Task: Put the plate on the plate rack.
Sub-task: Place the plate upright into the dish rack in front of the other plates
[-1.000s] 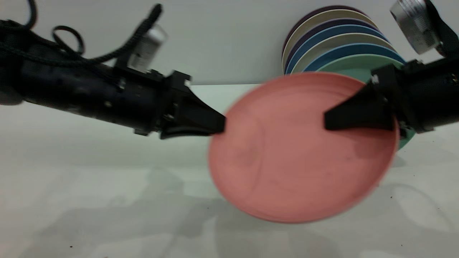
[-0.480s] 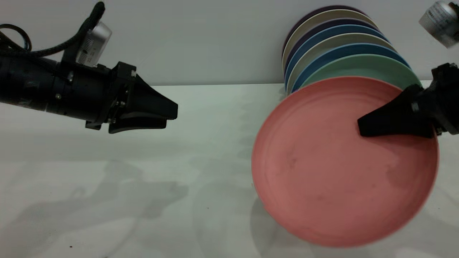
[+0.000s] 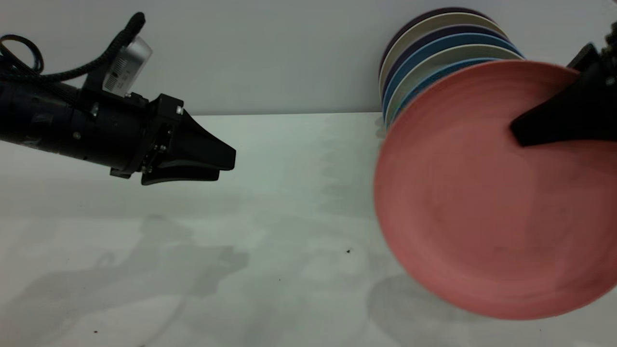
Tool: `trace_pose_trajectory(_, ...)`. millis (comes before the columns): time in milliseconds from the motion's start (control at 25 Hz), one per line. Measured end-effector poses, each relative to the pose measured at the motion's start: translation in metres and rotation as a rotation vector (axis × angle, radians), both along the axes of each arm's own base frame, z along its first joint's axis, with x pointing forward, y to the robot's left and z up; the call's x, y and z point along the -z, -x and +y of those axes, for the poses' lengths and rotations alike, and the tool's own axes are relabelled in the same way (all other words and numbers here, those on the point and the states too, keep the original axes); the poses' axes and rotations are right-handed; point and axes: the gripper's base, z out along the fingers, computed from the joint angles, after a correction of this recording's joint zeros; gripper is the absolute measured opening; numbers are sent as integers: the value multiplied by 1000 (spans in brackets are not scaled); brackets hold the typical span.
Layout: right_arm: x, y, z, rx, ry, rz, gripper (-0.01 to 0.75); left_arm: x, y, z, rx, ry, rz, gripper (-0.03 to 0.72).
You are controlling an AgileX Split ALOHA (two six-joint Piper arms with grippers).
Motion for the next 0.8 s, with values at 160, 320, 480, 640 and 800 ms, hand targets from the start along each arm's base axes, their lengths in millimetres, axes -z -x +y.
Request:
trace_pose_trajectory(160,-13,-13,-5,-24,92,-84,177,0,0,0,-3,-6,0,368)
trace_pose_trajectory(320,-24,-24,-10,-37,167,-152,177,1,-1,1,-8,-14,0,368)
trace_pose_trajectory(480,-30,-29,-12,-60,225,-191,177,2,-1,2,-12,-28,-4,368)
trace_pose_trajectory(640,-34,-33,-2,-127,318,-249,177,3,-2,3,-20,-50,-8,368)
trace_pose_trajectory(800,-40,-36,15,-209,390,-316,177,3,-2,4,-25,-55,-8,368)
